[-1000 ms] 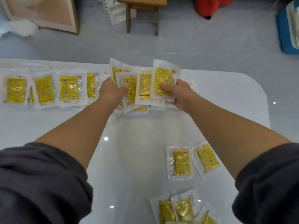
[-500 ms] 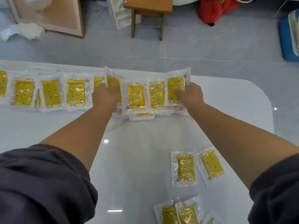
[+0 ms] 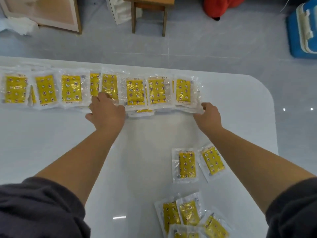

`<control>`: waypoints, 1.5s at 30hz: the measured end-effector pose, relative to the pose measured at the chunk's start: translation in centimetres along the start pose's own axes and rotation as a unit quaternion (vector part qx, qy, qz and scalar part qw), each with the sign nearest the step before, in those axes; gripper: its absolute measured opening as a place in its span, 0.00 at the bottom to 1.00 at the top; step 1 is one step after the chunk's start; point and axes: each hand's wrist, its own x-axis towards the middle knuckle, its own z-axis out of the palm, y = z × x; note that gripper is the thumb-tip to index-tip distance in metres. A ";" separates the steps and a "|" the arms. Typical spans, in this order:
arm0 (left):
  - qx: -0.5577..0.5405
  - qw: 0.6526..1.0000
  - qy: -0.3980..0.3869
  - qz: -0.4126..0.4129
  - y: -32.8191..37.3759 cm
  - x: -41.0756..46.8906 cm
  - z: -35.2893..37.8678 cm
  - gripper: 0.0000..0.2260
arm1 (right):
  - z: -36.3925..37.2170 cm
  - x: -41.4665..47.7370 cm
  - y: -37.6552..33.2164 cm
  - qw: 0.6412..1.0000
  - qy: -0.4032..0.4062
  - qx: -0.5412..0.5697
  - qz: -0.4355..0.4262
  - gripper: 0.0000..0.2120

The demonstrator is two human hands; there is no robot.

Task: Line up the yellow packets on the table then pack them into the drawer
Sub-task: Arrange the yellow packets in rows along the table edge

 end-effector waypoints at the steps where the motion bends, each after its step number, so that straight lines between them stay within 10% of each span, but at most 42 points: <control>1: 0.000 1.000 -0.015 0.018 -0.3 -1.7 0.6 0.18 | -0.1 -1.0 1.4 1.000 -0.004 -0.006 0.006 0.26; 10: 0.097 0.968 -0.223 0.057 -0.9 -18.6 10.6 0.31 | 1.0 -7.6 11.7 0.977 -0.011 -0.153 0.149 0.40; 16: 0.149 0.970 -0.185 0.044 1.8 -23.3 14.7 0.38 | 2.4 -7.7 13.8 0.979 -0.011 -0.140 0.147 0.34; 24: 0.067 0.968 -0.242 -0.017 1.7 -20.6 15.0 0.15 | 2.0 -7.6 14.8 0.989 -0.080 -0.058 0.113 0.23; 33: 0.142 0.966 -0.213 0.030 3.5 -22.9 15.8 0.30 | 2.3 -7.9 15.2 0.993 -0.052 -0.087 0.065 0.17; 45: -0.090 0.947 -0.308 -0.019 2.1 -20.9 14.2 0.08 | 0.7 -7.2 16.4 0.991 -0.128 0.003 0.045 0.10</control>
